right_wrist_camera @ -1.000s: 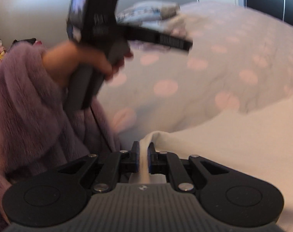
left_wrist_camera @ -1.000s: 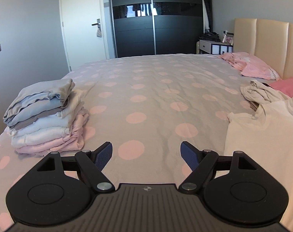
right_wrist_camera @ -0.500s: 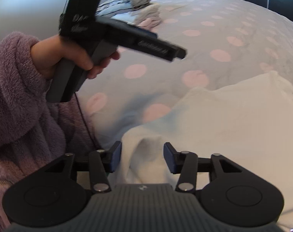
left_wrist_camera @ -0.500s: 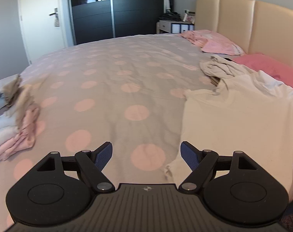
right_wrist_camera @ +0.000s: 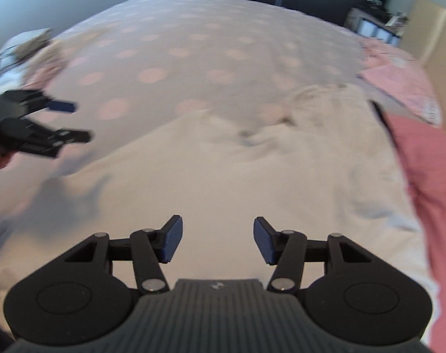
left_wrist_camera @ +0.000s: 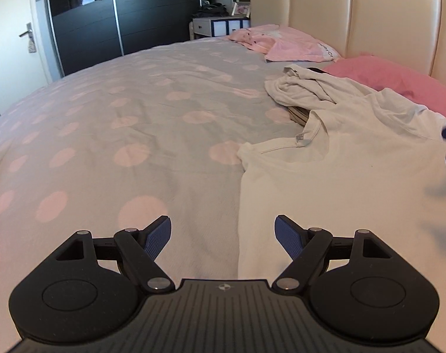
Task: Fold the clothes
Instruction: 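Pull the white shirt onto the open bed with the right tool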
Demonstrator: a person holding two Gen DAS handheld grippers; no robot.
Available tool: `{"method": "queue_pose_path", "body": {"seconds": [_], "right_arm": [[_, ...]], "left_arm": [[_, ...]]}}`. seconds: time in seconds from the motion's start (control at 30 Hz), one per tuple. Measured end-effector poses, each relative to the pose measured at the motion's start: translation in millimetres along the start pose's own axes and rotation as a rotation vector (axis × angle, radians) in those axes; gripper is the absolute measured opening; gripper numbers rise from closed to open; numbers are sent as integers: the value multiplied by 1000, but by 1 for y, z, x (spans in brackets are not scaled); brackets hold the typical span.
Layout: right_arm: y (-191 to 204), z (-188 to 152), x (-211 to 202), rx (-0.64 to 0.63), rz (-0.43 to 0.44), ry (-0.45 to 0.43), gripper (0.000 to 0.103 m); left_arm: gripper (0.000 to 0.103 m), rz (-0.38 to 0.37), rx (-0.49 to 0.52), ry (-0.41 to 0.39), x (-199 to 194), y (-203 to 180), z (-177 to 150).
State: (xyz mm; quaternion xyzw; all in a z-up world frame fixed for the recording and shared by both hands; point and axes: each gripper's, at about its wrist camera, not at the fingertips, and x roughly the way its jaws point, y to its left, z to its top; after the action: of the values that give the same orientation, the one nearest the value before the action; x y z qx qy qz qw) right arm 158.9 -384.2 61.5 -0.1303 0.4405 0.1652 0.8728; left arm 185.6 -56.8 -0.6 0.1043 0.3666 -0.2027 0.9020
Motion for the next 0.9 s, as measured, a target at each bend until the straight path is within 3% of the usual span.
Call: {"method": "queue_pose_path", "body": {"seconds": [0.17, 0.3, 0.33, 0.4, 0.43, 0.47, 0.63, 0.9], "right_arm": [[-80, 30, 35, 51, -156, -20, 71], [-121, 40, 74, 100, -196, -10, 70], [-127, 40, 83, 112, -192, -3, 66], [-132, 38, 95, 131, -176, 33, 29], [-131, 37, 99, 130, -170, 49, 8], [-128, 37, 99, 121, -168, 51, 8], [-95, 37, 68, 96, -74, 23, 4], [25, 29, 3, 14, 150, -7, 3]], "left_arm": [[74, -48, 13, 34, 51, -6, 15], [68, -71, -4, 89, 83, -10, 17], [62, -81, -14, 104, 88, -10, 16], [44, -104, -28, 121, 95, -9, 14], [28, -117, -31, 125, 96, -9, 12], [22, -129, -33, 124, 97, -8, 11], [23, -120, -57, 102, 80, -5, 12], [29, -159, -128, 71, -7, -1, 17]]}}
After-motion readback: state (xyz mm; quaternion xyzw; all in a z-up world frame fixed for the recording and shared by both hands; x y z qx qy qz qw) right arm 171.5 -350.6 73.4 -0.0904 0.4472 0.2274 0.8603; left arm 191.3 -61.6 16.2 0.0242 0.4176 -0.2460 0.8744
